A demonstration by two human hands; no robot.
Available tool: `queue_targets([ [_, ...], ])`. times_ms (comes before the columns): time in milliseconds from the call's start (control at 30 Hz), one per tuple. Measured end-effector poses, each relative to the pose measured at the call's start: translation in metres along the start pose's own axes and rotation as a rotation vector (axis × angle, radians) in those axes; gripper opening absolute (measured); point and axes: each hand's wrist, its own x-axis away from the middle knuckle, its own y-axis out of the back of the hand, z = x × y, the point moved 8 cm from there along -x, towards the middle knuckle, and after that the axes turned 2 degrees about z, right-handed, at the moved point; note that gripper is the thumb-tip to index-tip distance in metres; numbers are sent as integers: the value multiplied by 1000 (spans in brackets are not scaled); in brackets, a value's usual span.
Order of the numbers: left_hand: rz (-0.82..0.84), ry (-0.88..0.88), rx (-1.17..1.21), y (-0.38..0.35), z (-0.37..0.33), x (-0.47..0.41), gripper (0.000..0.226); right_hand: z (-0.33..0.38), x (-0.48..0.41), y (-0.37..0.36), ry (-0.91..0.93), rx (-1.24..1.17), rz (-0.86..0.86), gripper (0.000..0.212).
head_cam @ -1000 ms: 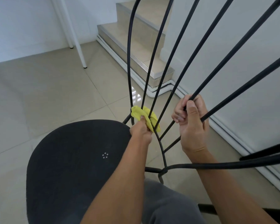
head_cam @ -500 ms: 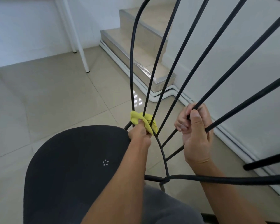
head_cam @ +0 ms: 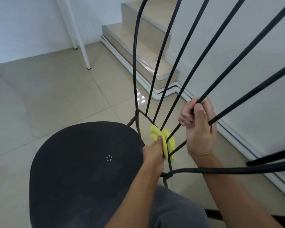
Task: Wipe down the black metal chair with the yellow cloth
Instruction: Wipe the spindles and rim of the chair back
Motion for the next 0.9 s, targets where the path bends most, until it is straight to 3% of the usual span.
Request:
queue_targets([
  [167, 76, -3, -187, 17, 28, 32, 31, 2, 1, -2, -10, 18, -14, 23],
  [367, -19, 31, 171, -8, -16, -1, 22, 2, 1, -2, -13, 22, -14, 24],
  [567, 0, 102, -76, 12, 30, 22, 27, 1, 1, 0, 3, 25, -26, 25],
  [767, -50, 46, 173, -8, -25, -18, 28, 0, 0, 0, 16, 22, 6, 22],
  [900, -27, 82, 77, -1, 4, 3, 27, 1, 0, 1, 23, 11, -5, 21],
])
